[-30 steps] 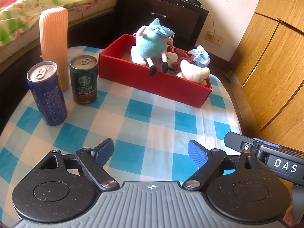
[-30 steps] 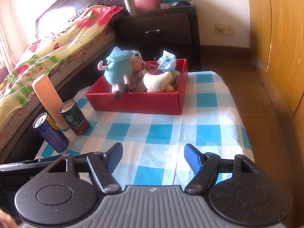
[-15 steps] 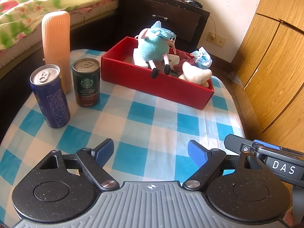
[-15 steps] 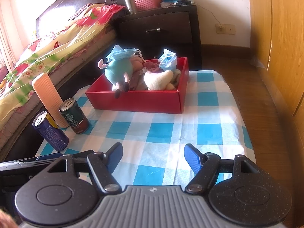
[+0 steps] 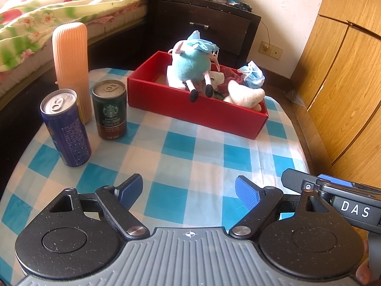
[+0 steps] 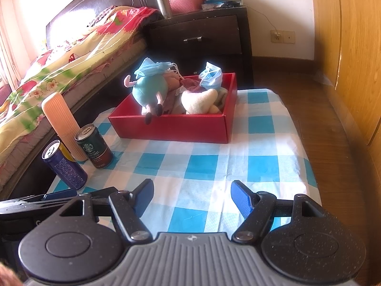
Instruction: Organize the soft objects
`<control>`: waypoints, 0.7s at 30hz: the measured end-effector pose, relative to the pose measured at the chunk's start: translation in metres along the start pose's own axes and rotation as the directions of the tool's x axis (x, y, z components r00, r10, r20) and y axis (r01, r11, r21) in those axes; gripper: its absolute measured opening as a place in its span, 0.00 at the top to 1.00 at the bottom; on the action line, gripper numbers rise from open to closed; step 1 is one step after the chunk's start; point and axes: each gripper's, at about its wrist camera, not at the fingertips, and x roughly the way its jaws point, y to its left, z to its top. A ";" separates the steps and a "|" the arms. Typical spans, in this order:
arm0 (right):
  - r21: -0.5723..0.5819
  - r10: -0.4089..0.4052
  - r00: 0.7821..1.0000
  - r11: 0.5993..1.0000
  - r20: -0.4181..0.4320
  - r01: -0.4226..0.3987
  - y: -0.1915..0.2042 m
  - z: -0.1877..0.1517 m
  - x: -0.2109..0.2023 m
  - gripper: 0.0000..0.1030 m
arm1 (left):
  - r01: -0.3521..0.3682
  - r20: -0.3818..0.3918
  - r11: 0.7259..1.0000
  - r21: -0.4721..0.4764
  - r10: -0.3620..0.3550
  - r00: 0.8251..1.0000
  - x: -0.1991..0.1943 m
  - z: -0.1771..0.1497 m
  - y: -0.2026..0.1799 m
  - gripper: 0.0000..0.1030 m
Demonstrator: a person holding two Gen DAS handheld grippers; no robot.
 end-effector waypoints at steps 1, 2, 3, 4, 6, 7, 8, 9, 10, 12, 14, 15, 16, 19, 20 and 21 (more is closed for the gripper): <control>0.000 0.001 1.000 1.000 0.001 -0.001 0.000 0.000 0.000 0.52 | -0.001 0.004 1.000 0.001 0.001 1.000 -0.001 0.000 0.000 0.20; 0.000 0.001 1.000 1.000 0.002 -0.001 0.000 0.000 0.000 0.52 | -0.003 0.009 1.000 0.003 0.003 1.000 -0.001 -0.001 -0.001 0.20; 0.000 0.002 1.000 1.000 0.003 -0.002 0.000 0.000 -0.001 0.52 | -0.005 0.012 1.000 0.005 0.005 1.000 -0.002 -0.001 -0.001 0.20; 0.000 0.002 1.000 1.000 0.005 -0.002 0.000 0.000 -0.001 0.52 | -0.005 0.017 1.000 0.008 0.005 1.000 -0.002 0.000 -0.001 0.19; 0.002 0.004 1.000 1.000 0.007 -0.004 0.000 0.000 -0.001 0.52 | -0.006 0.029 1.000 0.013 0.005 1.000 -0.003 -0.001 -0.002 0.19; 0.003 0.004 1.000 1.000 0.007 -0.004 0.000 0.000 -0.001 0.52 | -0.006 0.036 1.000 0.017 0.005 0.999 -0.004 -0.001 -0.002 0.20; 0.002 0.004 1.000 1.000 0.009 -0.004 0.000 0.000 -0.001 0.52 | -0.006 0.042 1.000 0.021 0.005 0.999 -0.004 -0.001 -0.001 0.20; 0.002 0.005 1.000 1.000 0.010 -0.005 0.000 0.000 -0.002 0.52 | -0.006 0.049 1.000 0.024 0.005 0.999 -0.005 -0.001 -0.002 0.20; 0.004 0.006 1.000 1.000 0.010 -0.006 -0.001 0.000 -0.002 0.51 | -0.006 0.058 1.000 0.027 0.005 0.998 -0.006 -0.001 -0.002 0.20; 0.006 0.007 1.000 1.000 0.015 -0.007 -0.001 0.001 -0.002 0.50 | -0.009 0.072 0.999 0.036 0.006 0.997 -0.007 -0.002 -0.002 0.19; 0.005 0.001 1.000 1.000 0.022 -0.002 -0.002 0.001 -0.002 0.48 | -0.011 0.070 0.999 0.037 0.008 0.998 -0.007 -0.001 -0.002 0.18; 0.009 -0.004 1.000 1.000 0.028 0.004 -0.003 0.001 -0.003 0.47 | -0.011 0.061 1.000 0.029 0.009 0.998 -0.007 0.000 -0.001 0.15; 0.015 -0.013 0.999 1.000 0.033 0.012 -0.004 0.001 -0.003 0.46 | -0.010 0.051 1.000 0.019 0.009 0.999 -0.006 0.000 0.000 0.11; 0.036 -0.036 0.999 0.999 0.036 0.034 -0.010 0.002 -0.003 0.41 | -0.012 0.030 1.000 0.011 0.012 0.999 -0.002 0.000 0.004 0.10; 0.041 -0.042 0.999 0.998 0.032 0.040 -0.012 0.001 -0.002 0.41 | -0.017 0.028 1.000 0.014 0.016 0.999 -0.001 0.000 0.004 0.10; 0.042 -0.045 0.999 0.998 0.027 0.044 -0.013 0.001 -0.001 0.40 | -0.020 0.026 1.000 0.013 0.019 0.999 -0.001 -0.001 0.005 0.10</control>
